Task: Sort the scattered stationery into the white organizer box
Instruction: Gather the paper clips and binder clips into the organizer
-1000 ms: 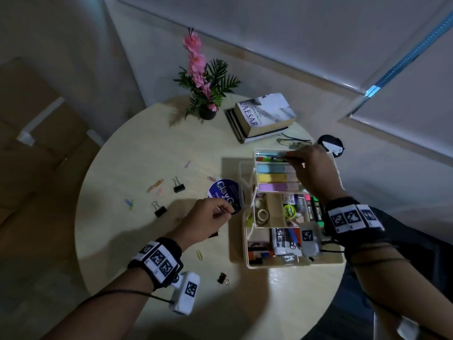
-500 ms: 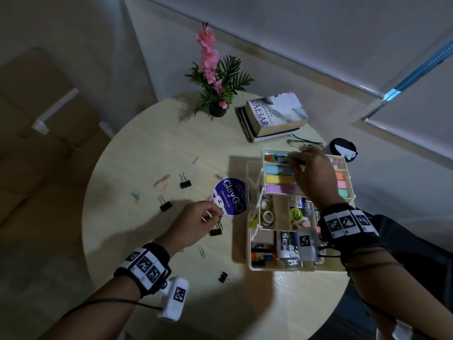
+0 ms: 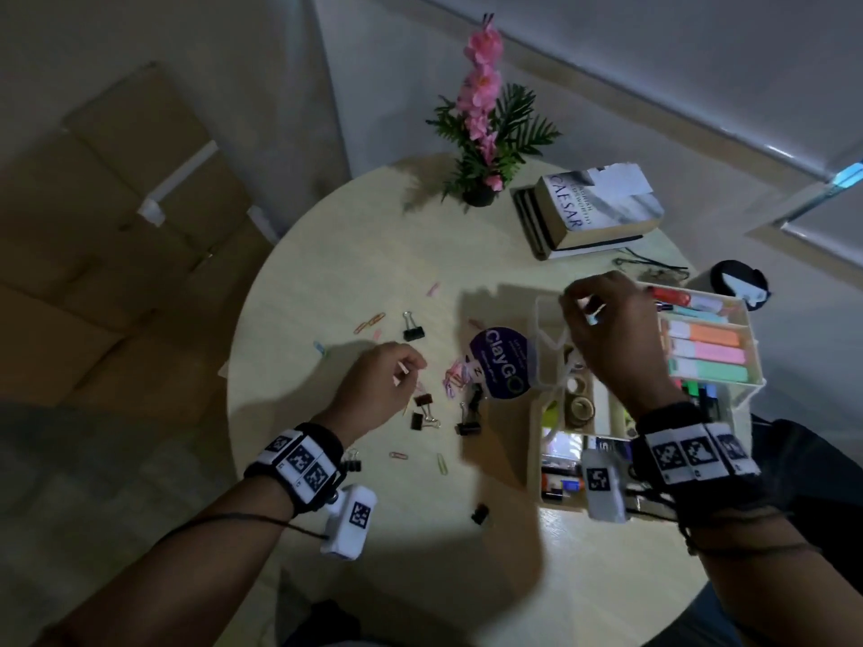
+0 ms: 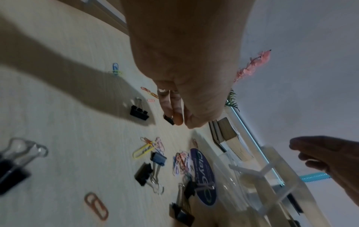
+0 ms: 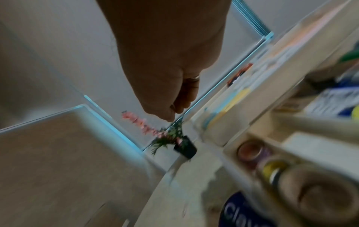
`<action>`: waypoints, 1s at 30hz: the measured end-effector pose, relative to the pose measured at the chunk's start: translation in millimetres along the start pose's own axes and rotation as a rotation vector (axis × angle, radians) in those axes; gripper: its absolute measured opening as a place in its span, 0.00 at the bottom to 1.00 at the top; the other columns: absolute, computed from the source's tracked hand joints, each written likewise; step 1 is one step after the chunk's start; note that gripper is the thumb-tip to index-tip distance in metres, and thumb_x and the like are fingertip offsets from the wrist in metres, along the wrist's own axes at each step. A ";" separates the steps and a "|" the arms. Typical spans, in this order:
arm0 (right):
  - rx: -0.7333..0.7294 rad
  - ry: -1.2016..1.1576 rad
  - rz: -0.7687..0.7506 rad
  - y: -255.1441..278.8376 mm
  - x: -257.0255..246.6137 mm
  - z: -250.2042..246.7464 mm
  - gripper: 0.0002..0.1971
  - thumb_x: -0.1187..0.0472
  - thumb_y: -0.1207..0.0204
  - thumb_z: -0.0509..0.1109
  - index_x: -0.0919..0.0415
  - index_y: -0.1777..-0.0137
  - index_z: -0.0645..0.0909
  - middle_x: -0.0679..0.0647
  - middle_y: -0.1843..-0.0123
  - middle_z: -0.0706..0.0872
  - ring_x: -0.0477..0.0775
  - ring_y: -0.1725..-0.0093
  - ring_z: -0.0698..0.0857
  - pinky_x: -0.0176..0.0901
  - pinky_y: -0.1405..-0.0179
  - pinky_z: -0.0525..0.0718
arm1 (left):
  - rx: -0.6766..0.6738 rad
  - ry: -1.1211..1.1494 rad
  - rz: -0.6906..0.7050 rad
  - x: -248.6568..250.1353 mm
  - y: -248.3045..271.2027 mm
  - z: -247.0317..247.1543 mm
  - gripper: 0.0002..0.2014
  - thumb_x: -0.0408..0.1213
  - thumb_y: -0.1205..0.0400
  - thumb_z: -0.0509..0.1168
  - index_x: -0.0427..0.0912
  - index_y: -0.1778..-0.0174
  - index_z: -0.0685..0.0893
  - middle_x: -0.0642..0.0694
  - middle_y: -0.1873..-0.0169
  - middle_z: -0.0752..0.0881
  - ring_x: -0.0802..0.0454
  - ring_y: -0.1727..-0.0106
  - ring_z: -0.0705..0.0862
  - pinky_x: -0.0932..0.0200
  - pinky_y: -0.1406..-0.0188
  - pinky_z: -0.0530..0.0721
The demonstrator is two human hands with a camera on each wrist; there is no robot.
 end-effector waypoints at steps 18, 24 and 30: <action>-0.489 0.204 0.539 111.4 -22.5 167.5 0.17 0.60 0.16 0.70 0.66 0.29 0.80 0.68 0.30 0.79 0.68 0.42 0.86 0.47 0.52 0.72 | -0.353 -0.684 0.380 13.0 -74.1 1.7 0.32 0.14 0.21 0.62 0.49 0.25 0.84 0.48 0.22 0.79 0.43 0.26 0.77 0.44 0.29 0.75; -0.410 0.071 0.511 120.6 -18.6 167.1 0.06 0.67 0.20 0.72 0.64 0.45 0.87 0.61 0.53 0.92 0.62 0.56 0.91 0.48 0.58 0.88 | -0.362 -0.573 0.314 4.9 -69.7 11.1 0.23 0.15 0.20 0.64 0.39 0.34 0.88 0.40 0.37 0.86 0.41 0.34 0.82 0.48 0.38 0.83; -0.293 -0.110 0.503 137.3 -13.8 151.8 0.10 0.62 0.19 0.72 0.48 0.41 0.85 0.49 0.48 0.91 0.51 0.52 0.91 0.53 0.54 0.93 | -0.270 -0.203 0.150 3.8 -57.0 9.8 0.19 0.20 0.19 0.69 0.40 0.35 0.87 0.43 0.40 0.88 0.49 0.40 0.88 0.60 0.49 0.86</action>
Point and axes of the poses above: each hand's wrist, its own y-axis away from the middle knuckle, its own z-axis out of the palm, x = y × z, the point moved 4 cm from there along -y, towards the middle knuckle
